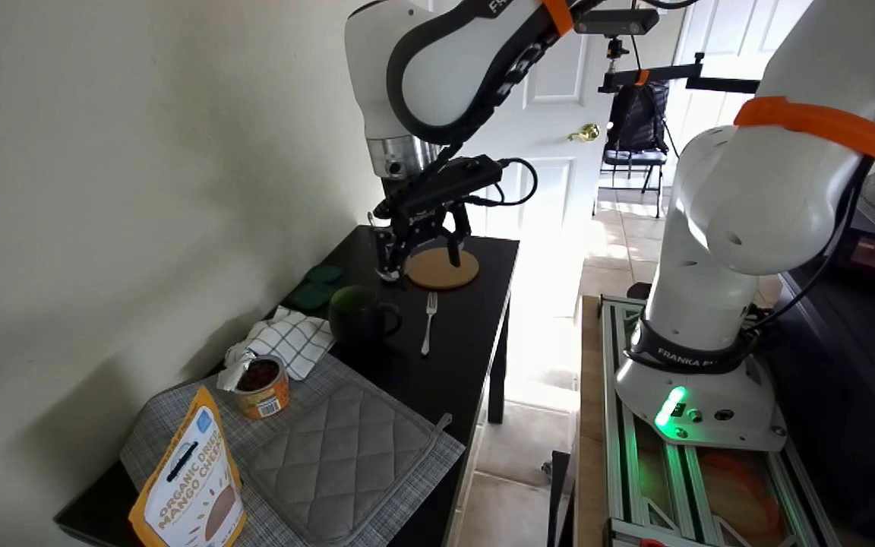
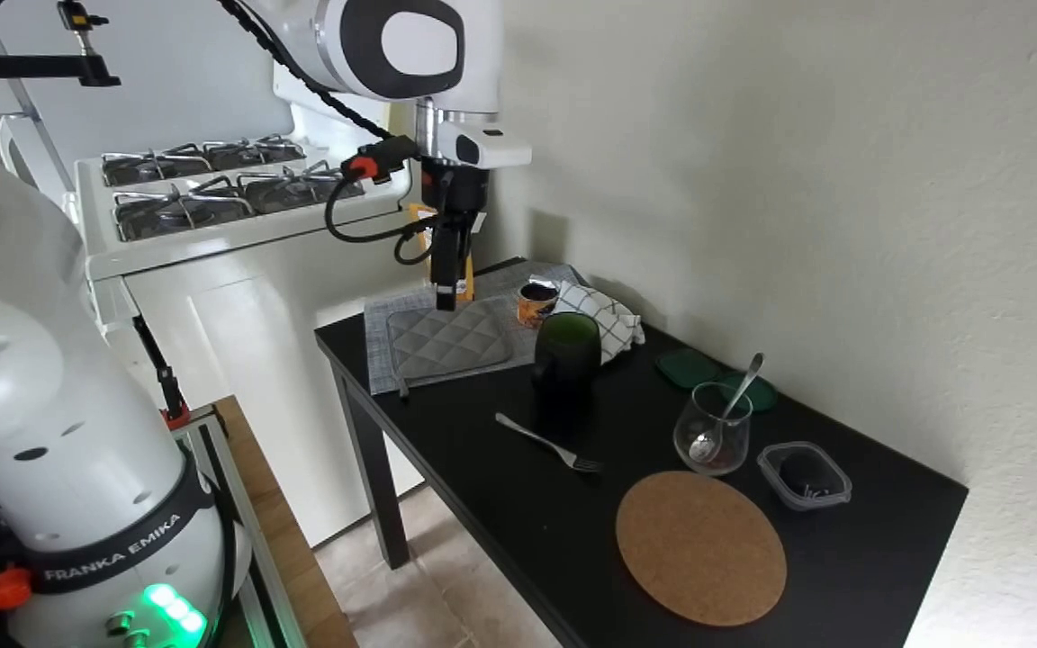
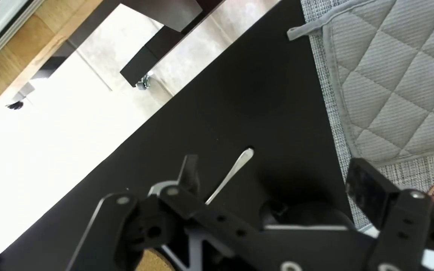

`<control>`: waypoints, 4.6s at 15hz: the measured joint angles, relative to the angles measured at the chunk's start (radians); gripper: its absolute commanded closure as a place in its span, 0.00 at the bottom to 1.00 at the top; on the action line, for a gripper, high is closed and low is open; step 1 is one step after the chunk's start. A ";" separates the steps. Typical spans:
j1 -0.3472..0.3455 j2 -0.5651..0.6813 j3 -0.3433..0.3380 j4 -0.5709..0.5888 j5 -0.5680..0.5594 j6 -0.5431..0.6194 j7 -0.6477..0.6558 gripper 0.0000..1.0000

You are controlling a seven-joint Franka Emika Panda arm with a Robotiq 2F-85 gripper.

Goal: Pick up the fork and put it inside the glass cup

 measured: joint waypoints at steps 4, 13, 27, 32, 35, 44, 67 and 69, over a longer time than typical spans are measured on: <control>-0.031 0.001 -0.091 -0.084 0.039 0.043 -0.090 0.00; -0.198 0.138 -0.138 -0.093 -0.107 0.303 -0.041 0.00; -0.200 0.362 -0.214 -0.062 -0.095 0.576 -0.014 0.00; -0.151 0.489 -0.277 -0.024 -0.094 0.693 0.023 0.00; -0.101 0.513 -0.303 -0.007 -0.058 0.693 0.027 0.00; -0.092 0.516 -0.227 -0.003 0.152 0.719 -0.088 0.00; 0.040 0.671 -0.330 0.134 0.107 0.557 0.166 0.24; 0.053 0.688 -0.334 0.145 0.107 0.557 0.184 0.49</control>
